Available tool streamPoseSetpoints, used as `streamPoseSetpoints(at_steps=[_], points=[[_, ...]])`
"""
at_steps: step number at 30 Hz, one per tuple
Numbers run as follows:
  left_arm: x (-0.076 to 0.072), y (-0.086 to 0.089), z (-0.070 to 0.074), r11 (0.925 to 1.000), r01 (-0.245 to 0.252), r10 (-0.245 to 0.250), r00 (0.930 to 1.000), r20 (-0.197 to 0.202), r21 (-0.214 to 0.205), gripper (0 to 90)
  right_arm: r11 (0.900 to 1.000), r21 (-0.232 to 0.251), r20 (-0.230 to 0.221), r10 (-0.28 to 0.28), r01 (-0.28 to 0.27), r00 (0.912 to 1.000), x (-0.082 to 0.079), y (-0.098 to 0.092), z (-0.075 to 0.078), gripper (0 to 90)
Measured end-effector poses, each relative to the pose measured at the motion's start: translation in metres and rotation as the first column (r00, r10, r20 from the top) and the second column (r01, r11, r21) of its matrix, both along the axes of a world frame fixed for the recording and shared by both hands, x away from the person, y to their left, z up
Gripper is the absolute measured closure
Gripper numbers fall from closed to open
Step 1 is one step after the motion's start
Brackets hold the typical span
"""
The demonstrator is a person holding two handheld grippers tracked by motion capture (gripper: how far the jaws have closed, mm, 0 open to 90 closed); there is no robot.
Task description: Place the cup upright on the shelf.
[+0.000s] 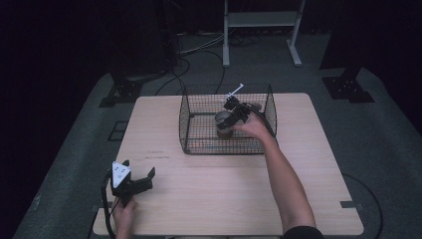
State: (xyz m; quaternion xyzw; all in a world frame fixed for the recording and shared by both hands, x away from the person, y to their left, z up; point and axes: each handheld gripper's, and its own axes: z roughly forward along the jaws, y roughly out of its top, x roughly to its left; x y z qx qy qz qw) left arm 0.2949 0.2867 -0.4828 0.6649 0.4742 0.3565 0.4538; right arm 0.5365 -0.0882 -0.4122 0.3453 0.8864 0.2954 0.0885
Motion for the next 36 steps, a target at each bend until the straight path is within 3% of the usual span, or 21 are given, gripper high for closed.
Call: streamPoseSetpoints(at_steps=[10, 12, 18, 26, 30, 36], points=[[0.001, 0.000, 0.000, 1.0000, -0.005, 0.005, 1.0000, -0.006, -0.002, 0.0, 0.9992, 0.036, 0.017, -0.017, 0.016, 0.9997, 0.000, -0.004, 0.007, 8.1], [0.002, 0.000, 0.000, 1.0000, -0.003, 0.003, 1.0000, -0.005, -0.001, 0.0, 0.9971, 0.072, 0.030, -0.026, 0.024, 0.9992, -0.001, -0.008, 0.013, 8.1], [0.001, 0.000, 0.000, 1.0000, -0.003, 0.003, 1.0000, -0.007, 0.000, 0.0, 0.9936, 0.109, 0.045, -0.036, 0.031, 0.9983, -0.005, -0.014, 0.022, 8.1], [0.001, -0.001, 0.000, 1.0000, 0.001, -0.001, 1.0000, -0.006, 0.004, 0.0, 0.9820, 0.188, 0.100, -0.002, -0.017, 0.9950, -0.029, -0.019, 0.048, 8.5], [0.000, -0.001, 0.000, 1.0000, 0.001, -0.001, 1.0000, -0.007, 0.002, 0.0, 0.9761, 0.214, 0.105, 0.014, -0.036, 0.9944, -0.039, -0.024, 0.055, 8.6], [0.000, -0.001, 0.000, 1.0000, 0.001, -0.001, 1.0000, -0.006, 0.006, 0.0, 0.9730, 0.222, 0.117, 0.039, -0.064, 0.9924, -0.053, -0.032, 0.063, 8.7]])
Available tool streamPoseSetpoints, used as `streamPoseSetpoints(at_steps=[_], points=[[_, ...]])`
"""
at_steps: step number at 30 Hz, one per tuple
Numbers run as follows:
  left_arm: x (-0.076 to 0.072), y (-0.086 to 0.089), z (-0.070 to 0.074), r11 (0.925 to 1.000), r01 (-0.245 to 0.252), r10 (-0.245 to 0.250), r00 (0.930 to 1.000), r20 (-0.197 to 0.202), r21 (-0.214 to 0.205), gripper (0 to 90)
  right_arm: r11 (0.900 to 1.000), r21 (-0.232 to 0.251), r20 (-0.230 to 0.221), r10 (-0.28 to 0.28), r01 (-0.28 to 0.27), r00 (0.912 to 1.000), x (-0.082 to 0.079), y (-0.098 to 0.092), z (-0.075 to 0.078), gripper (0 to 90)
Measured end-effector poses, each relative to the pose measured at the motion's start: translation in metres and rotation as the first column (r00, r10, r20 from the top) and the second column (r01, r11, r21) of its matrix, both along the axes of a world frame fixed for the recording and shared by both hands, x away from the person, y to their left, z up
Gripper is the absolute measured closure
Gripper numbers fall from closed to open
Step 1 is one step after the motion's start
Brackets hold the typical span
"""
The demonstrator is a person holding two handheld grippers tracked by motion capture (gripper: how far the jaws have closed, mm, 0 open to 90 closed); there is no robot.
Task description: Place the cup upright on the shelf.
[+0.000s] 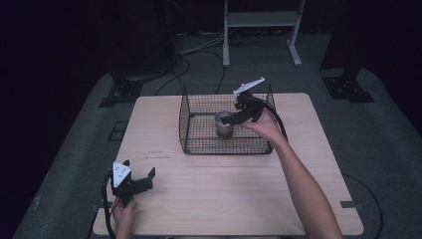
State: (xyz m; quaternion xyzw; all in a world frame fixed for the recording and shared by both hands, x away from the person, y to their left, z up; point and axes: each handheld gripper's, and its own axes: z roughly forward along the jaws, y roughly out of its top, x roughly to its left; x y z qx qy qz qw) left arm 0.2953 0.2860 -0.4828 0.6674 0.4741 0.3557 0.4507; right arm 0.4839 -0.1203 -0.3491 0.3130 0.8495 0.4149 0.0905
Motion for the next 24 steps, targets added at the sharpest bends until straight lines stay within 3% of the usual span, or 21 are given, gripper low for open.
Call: streamPoseSetpoints(at_steps=[16, 24], points=[[0.000, -0.001, 0.000, 1.0000, -0.001, 0.001, 1.0000, 0.000, 0.006, 0.0, 0.9989, 0.030, 0.006, 0.035, -0.035, 0.9994, -0.034, -0.029, 0.000, 10.4], [0.000, -0.001, 0.000, 0.9999, 0.000, 0.000, 1.0000, -0.001, 0.011, 0.0, 0.9981, 0.046, 0.012, 0.041, -0.042, 0.9991, -0.059, -0.050, 0.000, 10.4]])
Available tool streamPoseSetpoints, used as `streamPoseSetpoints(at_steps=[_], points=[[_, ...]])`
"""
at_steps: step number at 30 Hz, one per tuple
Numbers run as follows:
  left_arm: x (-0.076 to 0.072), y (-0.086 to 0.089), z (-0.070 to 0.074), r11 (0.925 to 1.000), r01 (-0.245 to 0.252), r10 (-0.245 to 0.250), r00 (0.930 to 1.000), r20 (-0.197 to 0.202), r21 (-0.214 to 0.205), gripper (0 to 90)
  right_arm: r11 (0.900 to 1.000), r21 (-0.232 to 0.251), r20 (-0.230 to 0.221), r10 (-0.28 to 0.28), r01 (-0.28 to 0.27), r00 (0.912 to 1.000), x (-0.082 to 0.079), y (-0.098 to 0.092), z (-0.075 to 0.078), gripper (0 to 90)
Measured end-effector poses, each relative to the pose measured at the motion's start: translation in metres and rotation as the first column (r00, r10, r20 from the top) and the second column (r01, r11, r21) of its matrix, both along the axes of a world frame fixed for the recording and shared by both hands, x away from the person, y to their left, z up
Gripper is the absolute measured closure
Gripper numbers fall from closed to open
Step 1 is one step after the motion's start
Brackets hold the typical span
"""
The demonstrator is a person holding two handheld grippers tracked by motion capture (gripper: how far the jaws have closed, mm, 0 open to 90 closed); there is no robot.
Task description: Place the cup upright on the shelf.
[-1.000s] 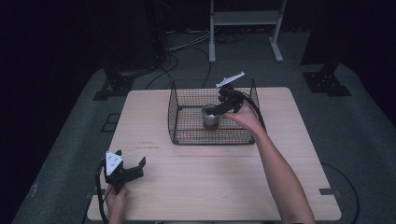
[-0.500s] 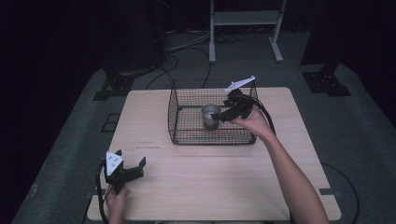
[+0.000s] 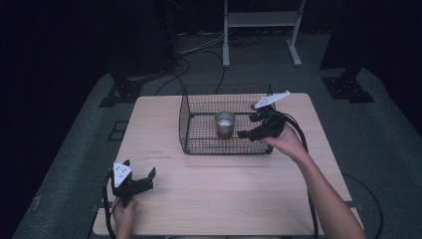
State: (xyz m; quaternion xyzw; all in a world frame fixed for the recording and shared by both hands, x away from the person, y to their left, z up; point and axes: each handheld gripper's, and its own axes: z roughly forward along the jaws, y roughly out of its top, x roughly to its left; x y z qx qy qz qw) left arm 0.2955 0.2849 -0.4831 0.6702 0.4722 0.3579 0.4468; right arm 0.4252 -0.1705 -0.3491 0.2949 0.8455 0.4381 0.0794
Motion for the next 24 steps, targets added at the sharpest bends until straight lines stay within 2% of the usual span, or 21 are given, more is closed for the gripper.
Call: streamPoseSetpoints(at_steps=[9, 17, 24], points=[[0.000, -0.001, 0.000, 1.0000, -0.002, 0.002, 1.0000, 0.005, 0.002, 0.0, 0.9999, 0.012, 0.004, 0.007, -0.007, 1.0000, -0.020, -0.017, -0.003, 10.6], [0.000, -0.001, 0.000, 1.0000, -0.005, 0.005, 1.0000, 0.000, 0.004, 0.0, 0.9995, 0.032, 0.006, -0.008, 0.008, 0.9999, -0.049, -0.042, -0.014, 10.7], [0.000, -0.002, 0.000, 0.9998, -0.004, 0.004, 1.0000, -0.004, 0.018, 0.0, 0.9980, 0.056, -0.011, -0.026, 0.027, 0.9996, -0.065, -0.059, -0.028, 12.4]])
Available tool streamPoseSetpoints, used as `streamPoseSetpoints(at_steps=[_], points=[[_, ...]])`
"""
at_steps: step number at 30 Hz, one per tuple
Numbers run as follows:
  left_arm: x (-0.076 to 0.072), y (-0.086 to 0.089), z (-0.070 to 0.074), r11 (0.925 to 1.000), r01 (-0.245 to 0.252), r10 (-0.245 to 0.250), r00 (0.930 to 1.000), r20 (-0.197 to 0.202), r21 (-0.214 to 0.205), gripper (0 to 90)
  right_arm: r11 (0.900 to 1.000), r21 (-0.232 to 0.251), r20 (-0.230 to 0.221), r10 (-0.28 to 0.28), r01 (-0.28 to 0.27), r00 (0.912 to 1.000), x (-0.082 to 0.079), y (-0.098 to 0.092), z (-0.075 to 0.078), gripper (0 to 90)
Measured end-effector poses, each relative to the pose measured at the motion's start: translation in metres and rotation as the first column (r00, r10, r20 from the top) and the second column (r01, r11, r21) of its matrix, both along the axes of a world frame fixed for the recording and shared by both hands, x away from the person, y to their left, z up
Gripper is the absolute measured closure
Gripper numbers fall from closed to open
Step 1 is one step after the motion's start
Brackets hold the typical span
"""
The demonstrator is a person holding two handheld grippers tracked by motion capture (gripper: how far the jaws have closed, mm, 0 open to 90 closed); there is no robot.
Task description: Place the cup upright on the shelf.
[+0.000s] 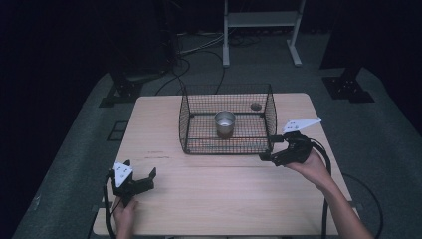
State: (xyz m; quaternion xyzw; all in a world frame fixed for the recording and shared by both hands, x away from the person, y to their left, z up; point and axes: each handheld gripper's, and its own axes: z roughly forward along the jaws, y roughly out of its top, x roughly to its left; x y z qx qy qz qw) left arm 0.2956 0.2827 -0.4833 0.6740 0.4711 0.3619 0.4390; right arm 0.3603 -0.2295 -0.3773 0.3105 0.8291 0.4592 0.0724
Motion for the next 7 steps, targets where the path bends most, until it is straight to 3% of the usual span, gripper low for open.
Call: streamPoseSetpoints(at_steps=[7], points=[[0.000, 0.000, 0.000, 1.0000, 0.000, 0.000, 1.0000, 0.000, -0.001, 0.0, 0.9996, 0.018, 0.021, -0.024, 0.023, 0.9995, -0.018, -0.010, -0.012, 12.4]])
